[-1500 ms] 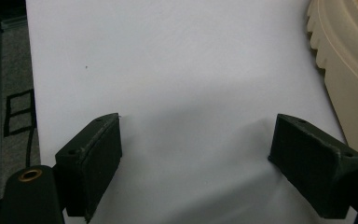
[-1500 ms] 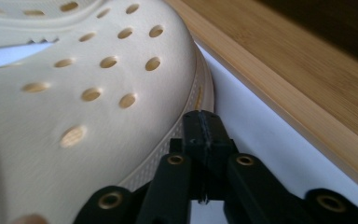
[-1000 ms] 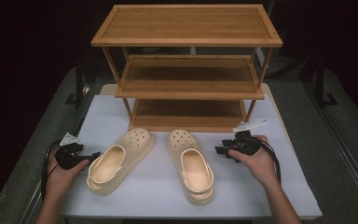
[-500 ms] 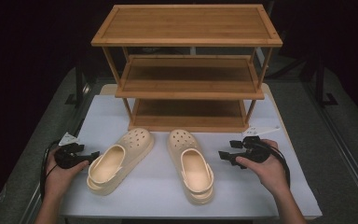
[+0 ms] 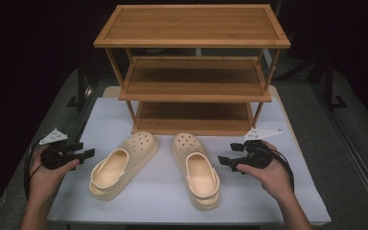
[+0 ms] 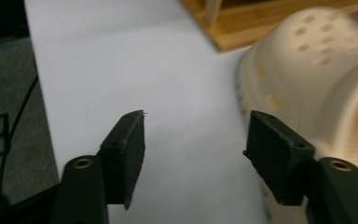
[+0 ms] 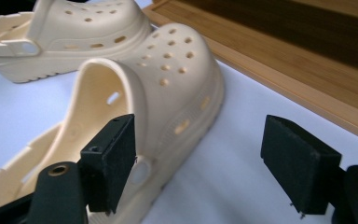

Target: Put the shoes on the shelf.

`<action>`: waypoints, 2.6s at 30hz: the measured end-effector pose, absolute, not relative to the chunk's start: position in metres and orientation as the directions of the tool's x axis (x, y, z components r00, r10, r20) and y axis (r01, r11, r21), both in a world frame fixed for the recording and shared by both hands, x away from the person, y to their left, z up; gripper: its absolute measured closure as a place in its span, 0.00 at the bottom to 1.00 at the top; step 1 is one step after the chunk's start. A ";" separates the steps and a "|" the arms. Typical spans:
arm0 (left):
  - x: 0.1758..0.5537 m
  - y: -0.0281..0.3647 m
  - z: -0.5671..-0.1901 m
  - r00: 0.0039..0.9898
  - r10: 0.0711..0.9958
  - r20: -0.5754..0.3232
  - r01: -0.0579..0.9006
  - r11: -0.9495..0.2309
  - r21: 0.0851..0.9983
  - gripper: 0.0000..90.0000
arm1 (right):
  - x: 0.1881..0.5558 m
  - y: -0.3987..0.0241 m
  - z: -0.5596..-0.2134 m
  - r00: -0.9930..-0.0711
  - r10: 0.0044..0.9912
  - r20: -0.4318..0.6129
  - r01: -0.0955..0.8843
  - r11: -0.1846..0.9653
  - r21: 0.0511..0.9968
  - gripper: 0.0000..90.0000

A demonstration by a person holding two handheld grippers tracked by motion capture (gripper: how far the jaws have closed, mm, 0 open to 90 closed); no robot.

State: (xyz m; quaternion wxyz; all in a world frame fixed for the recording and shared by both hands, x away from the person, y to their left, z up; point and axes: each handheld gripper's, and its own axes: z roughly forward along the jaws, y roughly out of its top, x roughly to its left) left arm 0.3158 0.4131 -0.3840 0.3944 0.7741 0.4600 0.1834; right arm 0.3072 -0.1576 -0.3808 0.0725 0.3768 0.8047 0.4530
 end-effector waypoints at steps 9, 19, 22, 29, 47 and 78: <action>0.309 0.387 -0.366 0.625 0.775 -0.091 0.508 -0.315 0.802 0.48 | 0.303 -0.140 -0.379 -0.726 0.655 0.209 0.520 0.324 0.790 0.33; 0.313 0.361 -0.376 0.684 0.723 -0.092 0.506 -0.379 0.775 0.49 | 0.307 -0.117 -0.384 -0.759 0.617 0.207 0.500 0.350 0.792 0.43; 0.315 0.356 -0.379 0.693 0.714 -0.094 0.502 -0.386 0.774 0.50 | 0.308 -0.112 -0.389 -0.763 0.613 0.205 0.503 0.363 0.785 0.47; 0.318 0.347 -0.384 0.705 0.704 -0.084 0.502 -0.411 0.761 0.55 | 0.311 -0.104 -0.401 -0.766 0.611 0.201 0.511 0.390 0.766 0.54; 0.321 0.342 -0.387 0.695 0.719 -0.031 0.495 -0.446 0.746 0.78 | 0.312 -0.102 -0.402 -0.744 0.644 0.175 0.517 0.390 0.762 0.75; 0.320 0.294 -0.367 0.685 0.727 -0.037 0.489 -0.422 0.763 0.93 | 0.307 -0.156 -0.378 -0.669 0.740 0.068 0.474 0.355 0.806 0.93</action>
